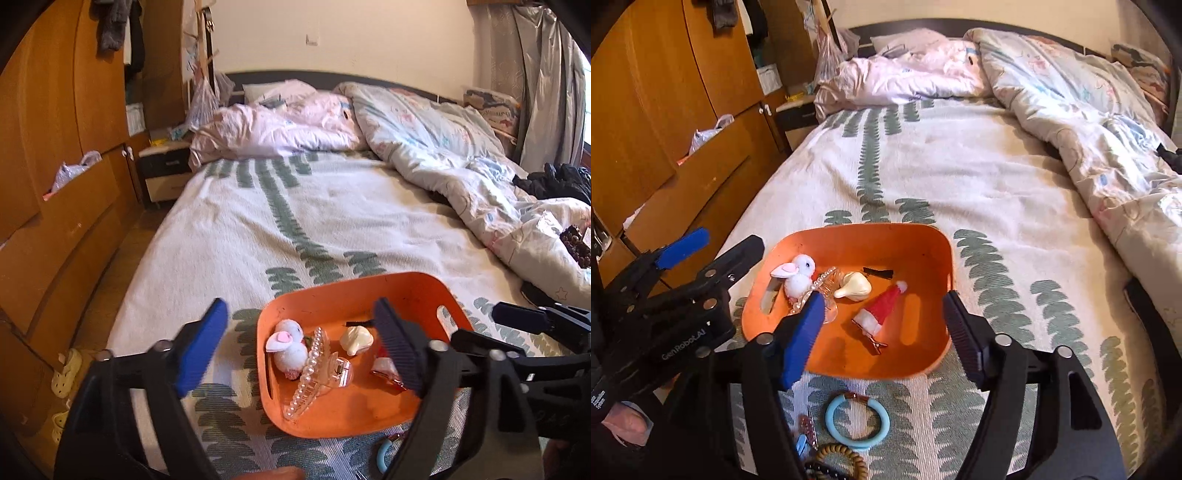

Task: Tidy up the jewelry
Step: 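Pull both open tools back from the basket toward the remaining jewelry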

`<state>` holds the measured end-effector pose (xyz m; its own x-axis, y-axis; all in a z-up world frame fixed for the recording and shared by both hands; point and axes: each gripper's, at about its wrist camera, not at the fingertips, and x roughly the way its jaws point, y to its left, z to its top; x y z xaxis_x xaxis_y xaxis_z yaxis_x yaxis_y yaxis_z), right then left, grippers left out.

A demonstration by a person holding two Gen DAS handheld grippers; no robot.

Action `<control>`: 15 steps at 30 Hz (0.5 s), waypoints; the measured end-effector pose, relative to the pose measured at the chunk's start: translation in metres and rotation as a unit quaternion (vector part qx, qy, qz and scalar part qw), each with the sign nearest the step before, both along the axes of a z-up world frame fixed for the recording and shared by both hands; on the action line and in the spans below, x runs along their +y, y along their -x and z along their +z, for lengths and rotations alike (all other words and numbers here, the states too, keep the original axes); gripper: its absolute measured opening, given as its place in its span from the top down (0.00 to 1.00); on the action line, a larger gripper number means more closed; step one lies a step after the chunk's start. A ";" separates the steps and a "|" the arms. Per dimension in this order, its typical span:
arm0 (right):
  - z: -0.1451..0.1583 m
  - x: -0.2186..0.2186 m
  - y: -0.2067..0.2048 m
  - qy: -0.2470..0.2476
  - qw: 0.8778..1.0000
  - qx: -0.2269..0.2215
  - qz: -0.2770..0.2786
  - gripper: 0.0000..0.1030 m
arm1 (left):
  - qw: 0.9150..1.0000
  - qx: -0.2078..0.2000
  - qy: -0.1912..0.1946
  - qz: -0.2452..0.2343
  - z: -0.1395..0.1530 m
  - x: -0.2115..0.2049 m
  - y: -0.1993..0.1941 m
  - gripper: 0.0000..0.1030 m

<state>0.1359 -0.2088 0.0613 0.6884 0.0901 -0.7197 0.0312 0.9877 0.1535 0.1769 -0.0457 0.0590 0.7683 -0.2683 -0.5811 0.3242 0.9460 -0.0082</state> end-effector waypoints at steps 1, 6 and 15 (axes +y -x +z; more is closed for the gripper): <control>0.002 -0.002 0.005 -0.002 1.000 -0.004 -0.002 0.29 | 1.000 -0.004 0.002 -0.001 0.002 0.000 0.003 0.16; 0.006 -0.007 0.024 -0.007 1.000 -0.011 -0.008 0.20 | 1.000 -0.015 0.002 -0.001 0.006 0.002 0.022 0.09; 0.012 0.006 0.041 0.008 1.000 -0.023 0.004 0.11 | 1.000 0.007 0.005 0.020 0.004 0.014 0.038 0.06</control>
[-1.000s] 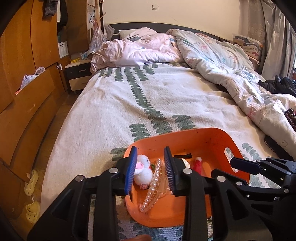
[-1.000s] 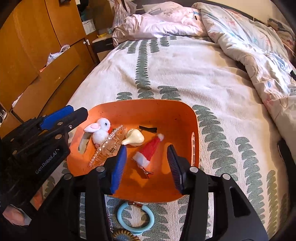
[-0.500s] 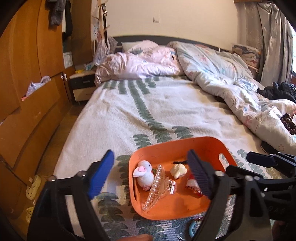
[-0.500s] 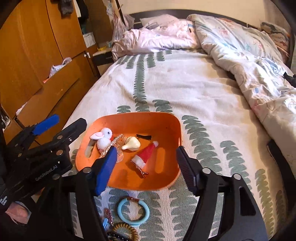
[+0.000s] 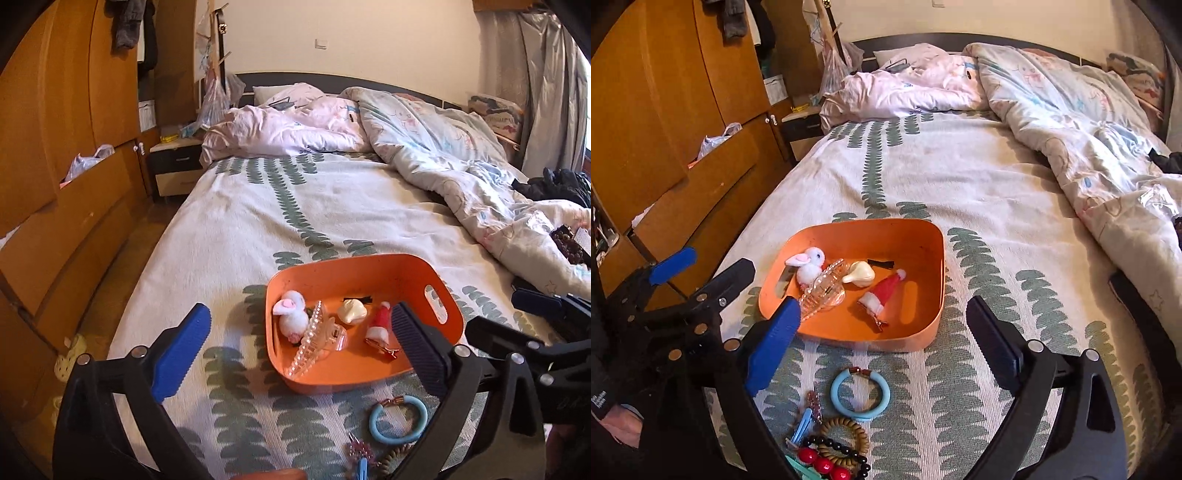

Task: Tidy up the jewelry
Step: 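Pull both open tools back from the basket toward the remaining jewelry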

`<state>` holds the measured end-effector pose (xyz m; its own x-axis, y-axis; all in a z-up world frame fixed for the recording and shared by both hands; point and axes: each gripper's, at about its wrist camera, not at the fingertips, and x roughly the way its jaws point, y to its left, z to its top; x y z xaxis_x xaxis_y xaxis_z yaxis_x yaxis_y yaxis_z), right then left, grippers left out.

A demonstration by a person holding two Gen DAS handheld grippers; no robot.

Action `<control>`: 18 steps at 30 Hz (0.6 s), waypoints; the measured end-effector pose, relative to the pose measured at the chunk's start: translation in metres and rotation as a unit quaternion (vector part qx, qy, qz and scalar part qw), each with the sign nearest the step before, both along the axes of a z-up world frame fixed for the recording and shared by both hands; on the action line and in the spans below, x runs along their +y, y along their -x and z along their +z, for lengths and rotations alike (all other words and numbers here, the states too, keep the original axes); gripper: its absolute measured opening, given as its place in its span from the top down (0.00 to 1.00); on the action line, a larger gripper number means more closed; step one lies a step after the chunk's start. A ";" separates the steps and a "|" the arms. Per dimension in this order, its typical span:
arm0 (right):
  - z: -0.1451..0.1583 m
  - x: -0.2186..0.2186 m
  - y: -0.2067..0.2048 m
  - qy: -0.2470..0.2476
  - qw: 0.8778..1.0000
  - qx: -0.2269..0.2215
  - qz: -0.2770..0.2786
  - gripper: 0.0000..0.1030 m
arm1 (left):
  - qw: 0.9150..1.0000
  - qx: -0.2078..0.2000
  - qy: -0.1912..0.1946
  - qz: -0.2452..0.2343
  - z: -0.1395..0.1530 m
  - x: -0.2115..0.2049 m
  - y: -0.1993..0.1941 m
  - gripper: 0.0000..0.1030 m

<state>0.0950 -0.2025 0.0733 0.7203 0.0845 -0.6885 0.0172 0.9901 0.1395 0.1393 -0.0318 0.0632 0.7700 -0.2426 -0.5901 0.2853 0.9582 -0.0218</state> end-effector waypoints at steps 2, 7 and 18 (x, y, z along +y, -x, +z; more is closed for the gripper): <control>0.000 0.001 0.003 0.003 1.000 -0.001 0.000 0.11 | 1.000 -0.003 -0.005 0.004 0.000 0.001 0.005 0.05; -0.002 -0.003 0.007 0.000 1.000 0.002 -0.006 0.11 | 1.000 0.000 -0.016 0.006 -0.005 0.000 0.010 0.05; -0.015 -0.002 0.038 -0.014 1.000 0.016 -0.001 0.11 | 1.000 0.028 -0.007 0.010 -0.023 0.011 0.021 0.05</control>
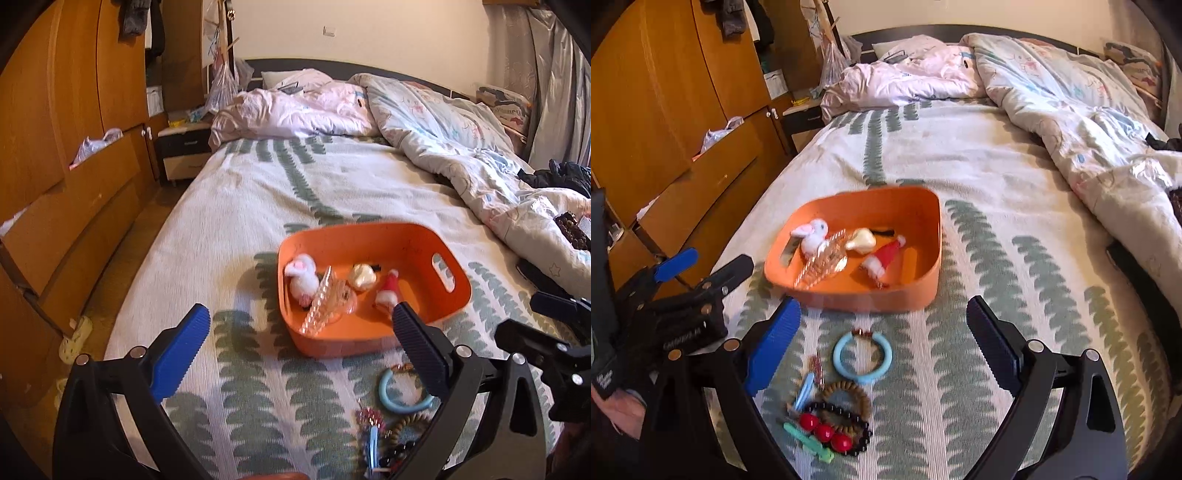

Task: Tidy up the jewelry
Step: 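Pull both open tools back from the basket toward the remaining jewelry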

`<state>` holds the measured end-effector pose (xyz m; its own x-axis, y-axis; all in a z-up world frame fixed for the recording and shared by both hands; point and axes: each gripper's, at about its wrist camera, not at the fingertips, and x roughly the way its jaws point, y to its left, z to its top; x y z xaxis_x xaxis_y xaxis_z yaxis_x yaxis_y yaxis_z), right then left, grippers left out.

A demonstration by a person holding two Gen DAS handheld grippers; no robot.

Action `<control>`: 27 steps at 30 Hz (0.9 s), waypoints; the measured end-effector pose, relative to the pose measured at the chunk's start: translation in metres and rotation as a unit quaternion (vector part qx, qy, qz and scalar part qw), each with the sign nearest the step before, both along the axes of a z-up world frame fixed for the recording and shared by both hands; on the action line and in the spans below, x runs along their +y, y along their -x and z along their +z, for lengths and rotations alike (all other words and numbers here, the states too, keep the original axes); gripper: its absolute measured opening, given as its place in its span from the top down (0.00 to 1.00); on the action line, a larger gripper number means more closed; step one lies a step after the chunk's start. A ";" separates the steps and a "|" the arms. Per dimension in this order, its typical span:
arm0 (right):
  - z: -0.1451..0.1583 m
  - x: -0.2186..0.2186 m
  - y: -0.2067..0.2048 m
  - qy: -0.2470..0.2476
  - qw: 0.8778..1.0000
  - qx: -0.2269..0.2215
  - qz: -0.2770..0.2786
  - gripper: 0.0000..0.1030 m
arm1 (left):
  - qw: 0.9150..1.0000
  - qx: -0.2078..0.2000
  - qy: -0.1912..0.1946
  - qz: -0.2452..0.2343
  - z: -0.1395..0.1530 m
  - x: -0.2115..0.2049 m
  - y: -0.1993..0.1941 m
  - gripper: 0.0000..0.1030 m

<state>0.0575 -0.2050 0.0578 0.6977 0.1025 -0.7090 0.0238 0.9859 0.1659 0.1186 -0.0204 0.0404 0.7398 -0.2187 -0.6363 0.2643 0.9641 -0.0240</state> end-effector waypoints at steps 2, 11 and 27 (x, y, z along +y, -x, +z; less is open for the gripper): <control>-0.004 0.000 0.009 -0.003 1.000 0.003 0.000 0.11 | 1.000 0.008 -0.001 0.000 -0.006 0.002 0.006 0.05; -0.041 -0.004 0.039 -0.028 0.999 0.044 -0.008 0.11 | 0.999 0.035 -0.010 -0.005 -0.028 0.002 0.029 0.05; -0.054 0.004 -0.024 -0.037 0.988 0.144 0.036 0.25 | 0.997 0.035 -0.040 -0.048 -0.057 -0.018 0.068 0.05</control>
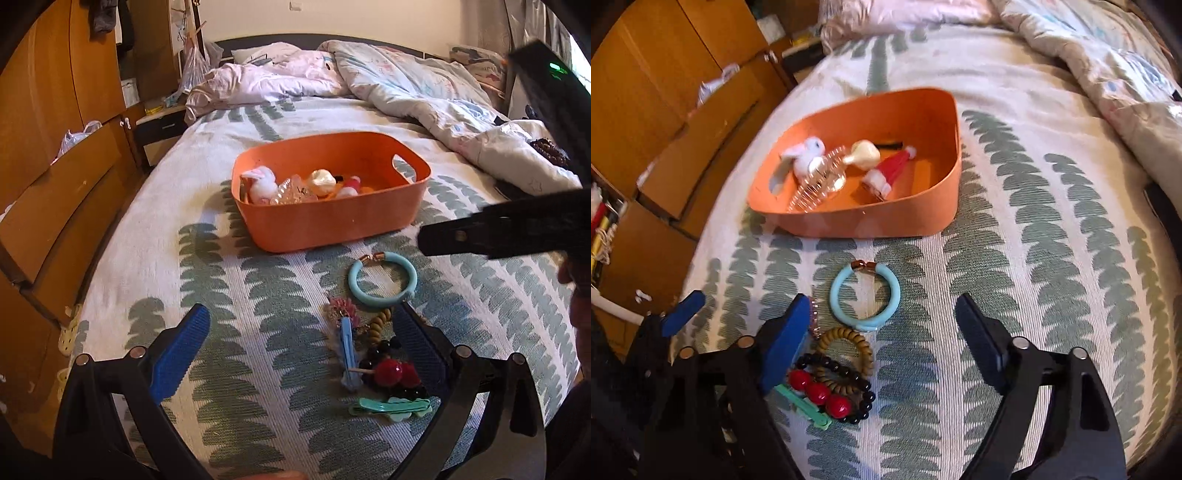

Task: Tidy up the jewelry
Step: 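Pull both open tools back from the basket toward the remaining jewelry, then close right tool on the light blue bangle while left tool closes on the blue hair clip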

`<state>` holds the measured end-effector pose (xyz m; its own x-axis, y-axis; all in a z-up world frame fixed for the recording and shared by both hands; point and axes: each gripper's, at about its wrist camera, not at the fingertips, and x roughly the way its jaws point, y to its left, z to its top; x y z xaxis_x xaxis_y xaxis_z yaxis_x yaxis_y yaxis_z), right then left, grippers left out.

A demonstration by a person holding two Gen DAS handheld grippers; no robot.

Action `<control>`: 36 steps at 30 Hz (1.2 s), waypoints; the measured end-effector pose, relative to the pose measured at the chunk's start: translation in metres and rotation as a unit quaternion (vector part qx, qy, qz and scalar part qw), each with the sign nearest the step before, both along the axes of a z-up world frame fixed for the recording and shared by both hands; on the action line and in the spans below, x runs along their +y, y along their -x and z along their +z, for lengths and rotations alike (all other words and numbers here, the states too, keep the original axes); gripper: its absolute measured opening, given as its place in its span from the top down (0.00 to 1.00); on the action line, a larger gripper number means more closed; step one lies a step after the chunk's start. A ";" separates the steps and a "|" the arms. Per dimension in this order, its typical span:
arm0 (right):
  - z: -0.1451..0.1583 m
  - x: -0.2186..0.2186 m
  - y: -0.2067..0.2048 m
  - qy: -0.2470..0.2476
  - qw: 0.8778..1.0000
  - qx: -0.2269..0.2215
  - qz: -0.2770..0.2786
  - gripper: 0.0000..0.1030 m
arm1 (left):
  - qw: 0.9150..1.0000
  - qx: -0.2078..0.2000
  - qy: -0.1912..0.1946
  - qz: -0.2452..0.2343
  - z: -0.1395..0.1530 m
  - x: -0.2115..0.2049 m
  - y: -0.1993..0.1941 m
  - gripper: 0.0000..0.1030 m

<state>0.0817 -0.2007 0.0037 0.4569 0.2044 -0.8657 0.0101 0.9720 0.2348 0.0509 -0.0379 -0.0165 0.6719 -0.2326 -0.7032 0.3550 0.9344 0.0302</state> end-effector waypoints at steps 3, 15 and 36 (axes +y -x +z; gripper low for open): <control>-0.008 0.003 -0.011 0.011 1.000 0.015 0.003 0.27 | 1.000 0.003 -0.005 -0.001 -0.003 -0.002 -0.001 0.05; -0.035 0.014 -0.028 0.034 0.998 0.051 0.008 0.44 | 0.999 0.019 -0.012 -0.024 -0.017 -0.020 0.003 0.05; -0.042 0.019 -0.033 0.061 0.996 0.064 0.007 0.54 | 0.999 0.050 -0.015 -0.015 -0.033 -0.026 -0.007 0.05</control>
<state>0.1150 -0.1818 -0.0380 0.3398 0.0994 -0.9352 0.0180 0.9935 0.1121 0.0577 -0.0641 -0.0493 0.5915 -0.2290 -0.7731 0.3846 0.9228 0.0209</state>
